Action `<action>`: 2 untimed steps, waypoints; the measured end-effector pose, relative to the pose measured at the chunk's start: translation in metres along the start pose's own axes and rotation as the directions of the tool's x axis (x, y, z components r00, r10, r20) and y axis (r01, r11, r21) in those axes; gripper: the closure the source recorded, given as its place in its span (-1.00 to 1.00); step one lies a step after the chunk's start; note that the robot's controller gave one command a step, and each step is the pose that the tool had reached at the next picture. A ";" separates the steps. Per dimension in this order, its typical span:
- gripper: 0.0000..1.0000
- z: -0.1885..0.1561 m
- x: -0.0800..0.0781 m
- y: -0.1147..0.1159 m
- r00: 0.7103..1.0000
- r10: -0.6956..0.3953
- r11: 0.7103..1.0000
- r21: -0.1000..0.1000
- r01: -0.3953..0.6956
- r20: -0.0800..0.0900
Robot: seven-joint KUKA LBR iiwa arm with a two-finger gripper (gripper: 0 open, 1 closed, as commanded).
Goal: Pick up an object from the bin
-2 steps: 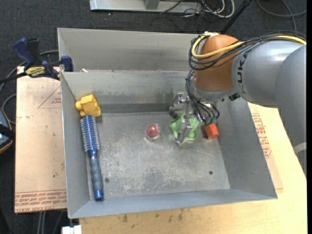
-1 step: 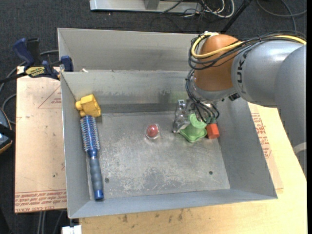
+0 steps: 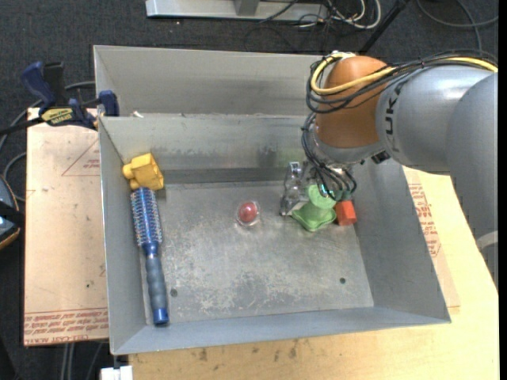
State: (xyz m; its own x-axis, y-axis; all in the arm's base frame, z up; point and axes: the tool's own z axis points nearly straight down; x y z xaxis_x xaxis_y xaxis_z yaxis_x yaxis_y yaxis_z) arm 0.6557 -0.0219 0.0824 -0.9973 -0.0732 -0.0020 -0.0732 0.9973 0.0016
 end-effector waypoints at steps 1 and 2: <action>-1.00 -0.002 0.024 -0.090 1.000 -0.028 1.000 0.003 0.028 -0.001; -1.00 -0.003 0.033 -0.108 0.936 0.351 0.936 0.001 -0.351 -0.001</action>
Offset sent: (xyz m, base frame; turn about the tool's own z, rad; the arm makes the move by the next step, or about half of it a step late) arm -0.0169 -0.0868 0.0017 -0.0378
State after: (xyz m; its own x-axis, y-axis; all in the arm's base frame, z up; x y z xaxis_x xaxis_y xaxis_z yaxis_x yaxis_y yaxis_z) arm 0.6303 -0.1322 0.0856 -0.9595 0.2818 -0.0008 0.2818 0.9595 0.0014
